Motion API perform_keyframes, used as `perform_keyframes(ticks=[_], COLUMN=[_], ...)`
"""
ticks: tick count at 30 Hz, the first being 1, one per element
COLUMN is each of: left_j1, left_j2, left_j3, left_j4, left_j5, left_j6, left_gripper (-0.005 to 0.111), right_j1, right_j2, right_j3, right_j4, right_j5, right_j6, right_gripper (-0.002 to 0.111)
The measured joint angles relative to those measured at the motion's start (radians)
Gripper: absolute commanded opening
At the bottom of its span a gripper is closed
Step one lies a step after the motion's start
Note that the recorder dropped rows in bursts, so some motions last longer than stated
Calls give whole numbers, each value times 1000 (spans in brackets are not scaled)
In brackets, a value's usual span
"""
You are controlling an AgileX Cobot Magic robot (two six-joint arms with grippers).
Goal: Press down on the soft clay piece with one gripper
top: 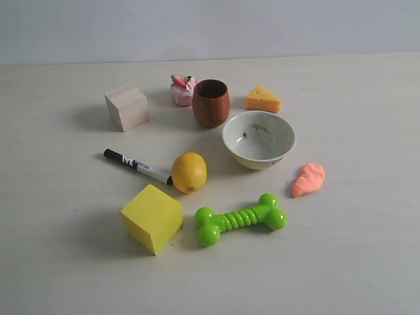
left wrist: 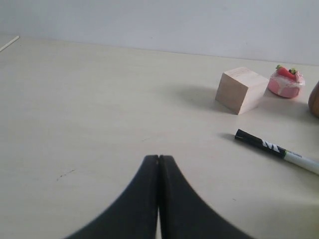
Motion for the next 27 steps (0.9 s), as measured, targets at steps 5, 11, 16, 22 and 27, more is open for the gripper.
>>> perform_keyframes(ticks=[5, 11, 16, 22, 27], left_j1=[0, 0, 0, 0, 0], left_j2=[0, 0, 0, 0, 0], left_j3=[0, 0, 0, 0, 0], left_j4=[0, 0, 0, 0, 0], left_j5=[0, 0, 0, 0, 0], left_j6=[0, 0, 0, 0, 0], left_gripper=[0, 0, 0, 0, 0], right_j1=[204, 362, 377, 377, 377], right_j2=[192, 403, 563, 665, 701], right_j3=[-75, -131, -193, -205, -192], right_j4=[-286, -547, -595, -616, -616], right_j5=[25, 110, 166, 138, 112], right_j6=[226, 432, 470, 448, 436], right_gripper=[0, 0, 0, 0, 0])
